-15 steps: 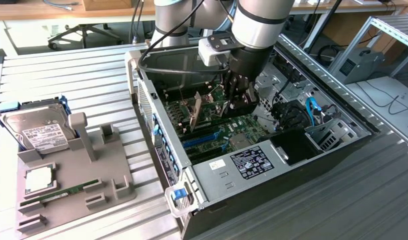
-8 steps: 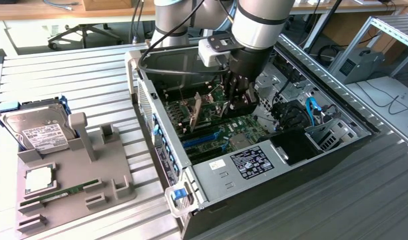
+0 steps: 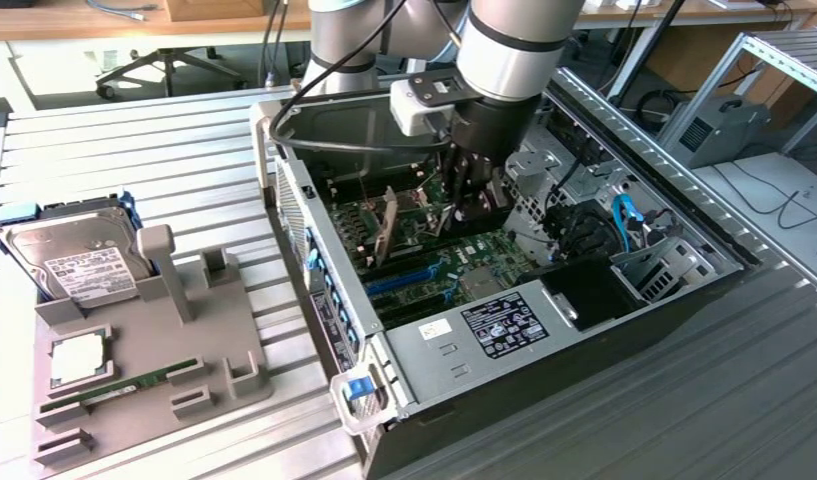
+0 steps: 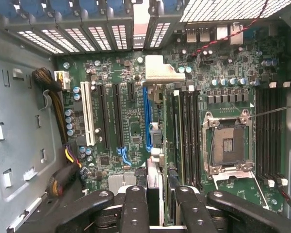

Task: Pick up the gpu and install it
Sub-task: 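Insert the gpu into the slot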

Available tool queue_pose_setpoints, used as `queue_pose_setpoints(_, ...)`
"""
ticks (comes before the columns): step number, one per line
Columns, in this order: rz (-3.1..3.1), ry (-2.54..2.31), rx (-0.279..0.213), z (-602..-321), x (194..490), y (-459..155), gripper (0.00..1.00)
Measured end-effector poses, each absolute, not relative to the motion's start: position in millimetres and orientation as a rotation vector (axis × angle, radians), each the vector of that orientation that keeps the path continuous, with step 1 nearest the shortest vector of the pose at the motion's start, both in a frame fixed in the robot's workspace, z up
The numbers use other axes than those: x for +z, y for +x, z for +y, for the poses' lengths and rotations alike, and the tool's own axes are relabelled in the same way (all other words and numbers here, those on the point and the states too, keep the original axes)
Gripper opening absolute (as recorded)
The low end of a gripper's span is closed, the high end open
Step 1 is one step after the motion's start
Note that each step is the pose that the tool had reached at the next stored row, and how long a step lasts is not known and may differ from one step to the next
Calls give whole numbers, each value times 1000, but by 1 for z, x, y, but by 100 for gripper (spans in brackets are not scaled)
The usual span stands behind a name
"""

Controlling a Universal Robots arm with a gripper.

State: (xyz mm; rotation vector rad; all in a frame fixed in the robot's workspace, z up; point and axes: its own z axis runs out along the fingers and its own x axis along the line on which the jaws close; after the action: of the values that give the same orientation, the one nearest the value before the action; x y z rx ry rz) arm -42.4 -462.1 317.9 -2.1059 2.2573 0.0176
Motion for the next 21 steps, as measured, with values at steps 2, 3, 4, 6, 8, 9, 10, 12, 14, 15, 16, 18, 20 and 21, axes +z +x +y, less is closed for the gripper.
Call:
queue_pose_setpoints(2, 2257, -2106, 18, -462, 318, -44, 27)
queue_pose_setpoints(3, 2257, -2106, 18, -462, 318, -45, 27)
queue_pose_setpoints(4, 2257, -2106, 18, -462, 318, -46, 27)
queue_pose_setpoints(6, 2257, -2106, 18, -462, 318, -47, 27)
queue_pose_setpoints(8, 2257, -2106, 18, -462, 318, -49, 27)
queue_pose_setpoints(9, 2257, -2106, 18, -462, 318, -50, 27)
queue_pose_setpoints(10, 2257, -2106, 18, -462, 317, -50, 27)
queue_pose_setpoints(12, 2257, -2106, 18, -462, 317, -51, 27)
queue_pose_setpoints(14, 2257, -2106, 18, -462, 317, -52, 27)
queue_pose_setpoints(15, 2257, -2106, 18, -462, 317, -52, 27)
queue_pose_setpoints(16, 2257, -2106, 18, -462, 317, -53, 27)
queue_pose_setpoints(18, 2257, -2106, 18, -462, 317, -54, 27)
queue_pose_setpoints(20, 2257, -2106, 18, -462, 317, -54, 27)
queue_pose_setpoints(21, 2257, -2106, 18, -462, 317, -54, 27)
